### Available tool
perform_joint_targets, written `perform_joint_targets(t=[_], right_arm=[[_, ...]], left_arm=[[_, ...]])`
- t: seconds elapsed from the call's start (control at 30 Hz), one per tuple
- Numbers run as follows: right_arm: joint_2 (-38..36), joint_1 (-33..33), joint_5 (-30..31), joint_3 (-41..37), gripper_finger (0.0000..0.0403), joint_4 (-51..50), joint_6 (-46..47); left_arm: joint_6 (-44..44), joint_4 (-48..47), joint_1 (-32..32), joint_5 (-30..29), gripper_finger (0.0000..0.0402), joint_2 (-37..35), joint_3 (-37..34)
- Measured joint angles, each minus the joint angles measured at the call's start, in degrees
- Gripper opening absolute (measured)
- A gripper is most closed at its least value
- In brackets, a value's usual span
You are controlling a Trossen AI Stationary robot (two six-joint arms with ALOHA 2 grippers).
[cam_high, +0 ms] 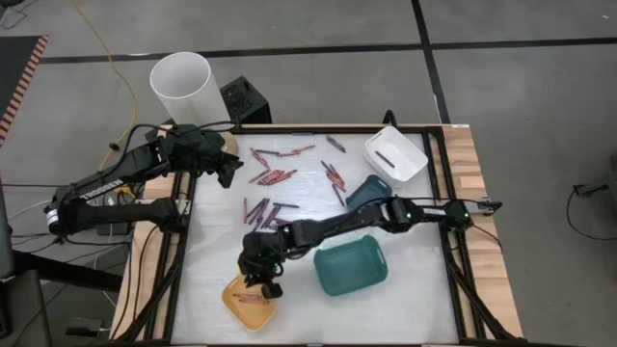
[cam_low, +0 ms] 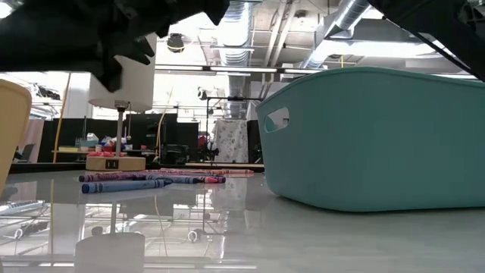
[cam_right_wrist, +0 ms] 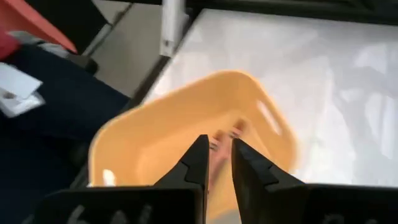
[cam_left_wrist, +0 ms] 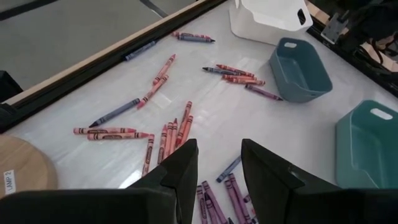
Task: Sort crayons
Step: Put the pink crayon into the dark blue bin
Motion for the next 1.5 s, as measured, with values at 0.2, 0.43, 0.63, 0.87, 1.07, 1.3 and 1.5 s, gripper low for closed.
perform_joint_targets(t=[0.2, 0.43, 0.63, 0.87, 1.07, 1.3, 1.5], right_arm=[[-1.2, -3.9, 0.6, 0.0, 0.0067, -12.6, 1.6], [-2.6, -10.1, 1.0, 0.0, 0.0067, -28.1, -1.3], [-3.3, -16.0, 6.1, 0.0, 0.0067, -36.6, -3.5], [-4.1, -23.2, 11.4, 0.0, 0.0067, -37.5, -6.1], [-4.2, -28.6, 11.4, 0.0, 0.0067, -36.5, -8.5], [-5.0, -33.4, 11.3, 0.0, 0.0067, -35.8, -10.2], [-6.6, -36.1, 11.3, 0.4, 0.0067, -39.2, -14.2]], left_arm=[[1.9, 0.0, 0.0, 0.0, 0.0112, 0.0, 0.0], [3.4, 0.0, 0.0, 0.0, 0.0112, 0.0, 0.0], [5.0, 0.0, 0.0, 0.0, 0.0112, 0.0, 0.0], [5.9, 0.0, 0.0, 0.0, 0.0112, 0.0, 0.0], [7.4, 0.0, 0.0, 0.0, 0.0112, 0.0, 0.0], [8.4, 0.0, 0.0, 0.0, 0.0112, 0.0, 0.0], [9.9, 0.0, 0.0, 0.0, 0.0112, 0.0, 0.0]])
